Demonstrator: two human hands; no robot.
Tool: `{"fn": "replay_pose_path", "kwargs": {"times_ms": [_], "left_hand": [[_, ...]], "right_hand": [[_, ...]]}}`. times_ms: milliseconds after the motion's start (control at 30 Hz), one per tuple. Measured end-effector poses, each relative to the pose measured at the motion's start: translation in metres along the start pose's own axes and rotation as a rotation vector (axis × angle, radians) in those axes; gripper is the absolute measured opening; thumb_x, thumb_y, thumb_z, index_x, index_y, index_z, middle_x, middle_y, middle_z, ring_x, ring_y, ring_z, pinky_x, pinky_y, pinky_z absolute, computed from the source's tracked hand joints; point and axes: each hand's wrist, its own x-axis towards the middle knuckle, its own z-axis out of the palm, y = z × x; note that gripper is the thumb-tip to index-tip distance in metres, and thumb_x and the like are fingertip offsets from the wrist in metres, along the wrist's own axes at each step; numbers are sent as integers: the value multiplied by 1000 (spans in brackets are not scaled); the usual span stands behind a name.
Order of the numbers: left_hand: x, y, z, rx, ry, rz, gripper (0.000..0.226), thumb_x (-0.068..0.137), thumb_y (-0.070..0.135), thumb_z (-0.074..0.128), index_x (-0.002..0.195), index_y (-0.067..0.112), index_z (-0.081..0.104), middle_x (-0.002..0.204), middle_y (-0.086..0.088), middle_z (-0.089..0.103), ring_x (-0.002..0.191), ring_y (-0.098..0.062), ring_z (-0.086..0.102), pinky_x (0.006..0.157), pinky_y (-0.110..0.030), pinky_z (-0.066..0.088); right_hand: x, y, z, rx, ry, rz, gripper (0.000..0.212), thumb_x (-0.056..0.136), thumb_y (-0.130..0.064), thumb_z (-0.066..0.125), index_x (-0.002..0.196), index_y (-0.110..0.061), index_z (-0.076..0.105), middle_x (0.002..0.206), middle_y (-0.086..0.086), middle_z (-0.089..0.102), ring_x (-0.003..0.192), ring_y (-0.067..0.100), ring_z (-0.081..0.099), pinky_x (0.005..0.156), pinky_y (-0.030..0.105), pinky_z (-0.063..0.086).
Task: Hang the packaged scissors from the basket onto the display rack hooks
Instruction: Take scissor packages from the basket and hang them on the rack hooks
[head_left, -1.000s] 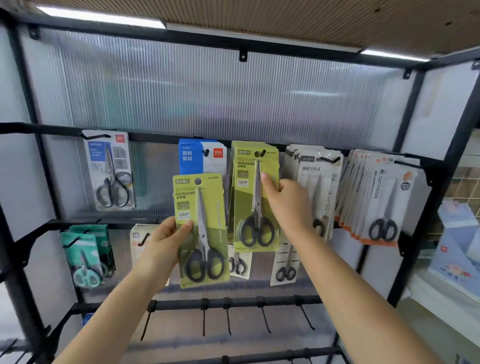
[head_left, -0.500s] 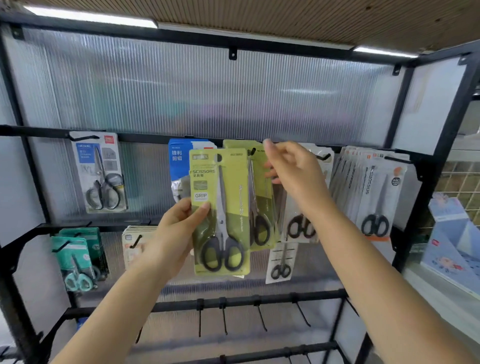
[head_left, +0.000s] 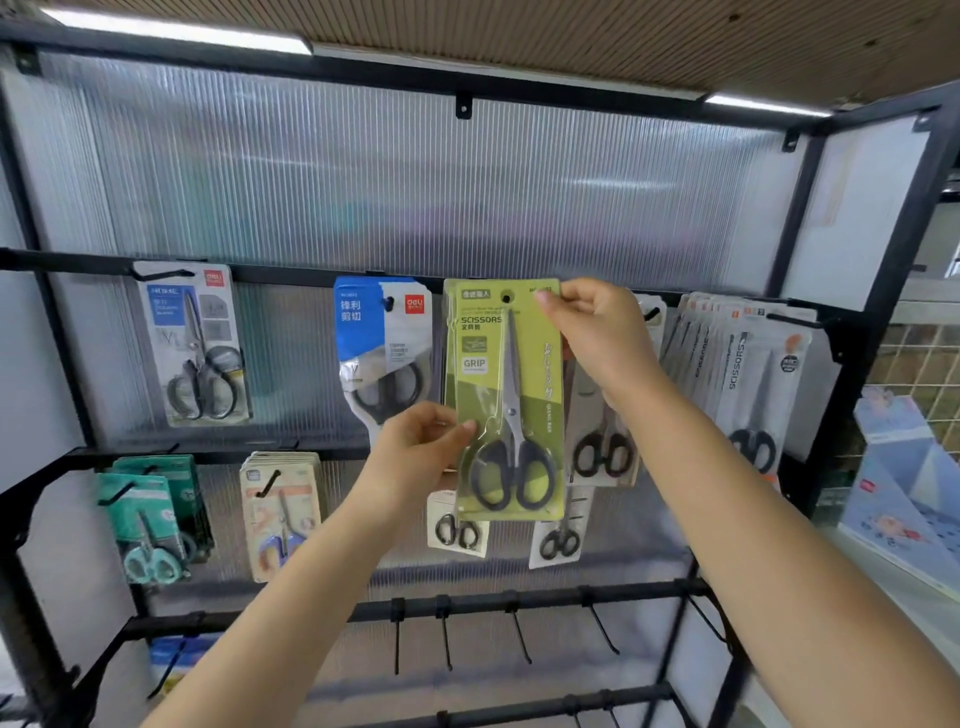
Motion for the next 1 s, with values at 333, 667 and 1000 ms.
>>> {"fn": "replay_pose_path", "kwargs": {"times_ms": [333,667,1000], "left_hand": [[11,-5,-6,249,53,-30,13,92,17,59,83,7,57,83,-11,66,72,-20,65,70,-34,59],[18,-9,-10,696,101,85,42,92,38,56,72,2,66,68,-10,69,68,-25,67,73,-38,58],[-4,-10,-13,1058,253,345,50,92,53,45,60,14,46,53,3,44,50,-16,41,46,-24,24]], "right_hand": [[6,9,14,-97,17,100,43,91,-26,60,103,16,57,104,33,62,68,27,60,80,53,52],[12,16,20,-212,66,26,29,90,-28,61,97,0,62,90,8,65,79,16,56,75,28,45],[-23,14,7,-422,143,-70,23,93,-15,50,113,-5,57,106,6,61,96,18,57,82,30,46]]}}
